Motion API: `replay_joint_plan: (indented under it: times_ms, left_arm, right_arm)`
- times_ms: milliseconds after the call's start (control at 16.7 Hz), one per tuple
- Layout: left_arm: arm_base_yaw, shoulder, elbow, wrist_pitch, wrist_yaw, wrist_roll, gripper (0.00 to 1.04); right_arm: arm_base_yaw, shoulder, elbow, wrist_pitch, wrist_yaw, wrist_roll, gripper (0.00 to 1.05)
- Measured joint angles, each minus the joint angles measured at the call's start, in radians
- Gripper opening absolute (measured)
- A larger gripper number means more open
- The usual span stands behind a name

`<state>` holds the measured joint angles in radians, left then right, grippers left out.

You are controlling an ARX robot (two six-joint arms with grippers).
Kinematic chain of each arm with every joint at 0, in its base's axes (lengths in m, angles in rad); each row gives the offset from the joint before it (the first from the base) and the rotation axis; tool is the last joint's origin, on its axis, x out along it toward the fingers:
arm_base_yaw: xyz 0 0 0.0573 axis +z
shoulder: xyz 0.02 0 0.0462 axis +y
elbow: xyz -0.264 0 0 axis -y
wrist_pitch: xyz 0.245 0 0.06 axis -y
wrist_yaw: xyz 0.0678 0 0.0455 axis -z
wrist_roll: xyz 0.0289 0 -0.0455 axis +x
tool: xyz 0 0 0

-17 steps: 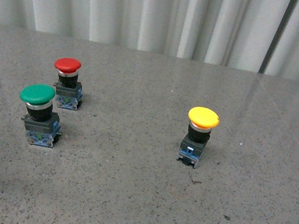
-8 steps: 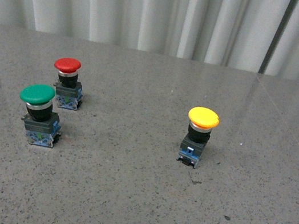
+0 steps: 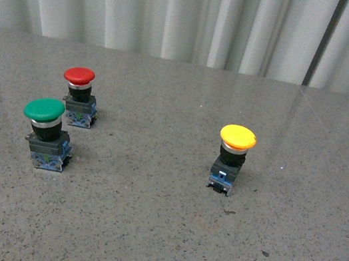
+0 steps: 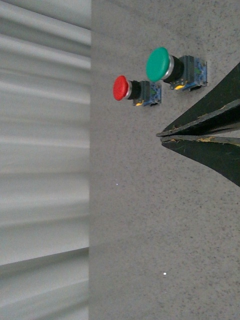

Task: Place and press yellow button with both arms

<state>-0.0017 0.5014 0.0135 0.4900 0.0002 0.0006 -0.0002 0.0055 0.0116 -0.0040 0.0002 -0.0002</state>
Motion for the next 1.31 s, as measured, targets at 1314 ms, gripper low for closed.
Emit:
replay_joint_plan:
  times_ms: [1314]
  left_arm:
    - [0.000, -0.491, 0.000, -0.496, 0.000, 0.000, 0.04]
  right_arm:
    - [0.000, 0.000, 0.000, 0.000, 0.000, 0.000, 0.98]
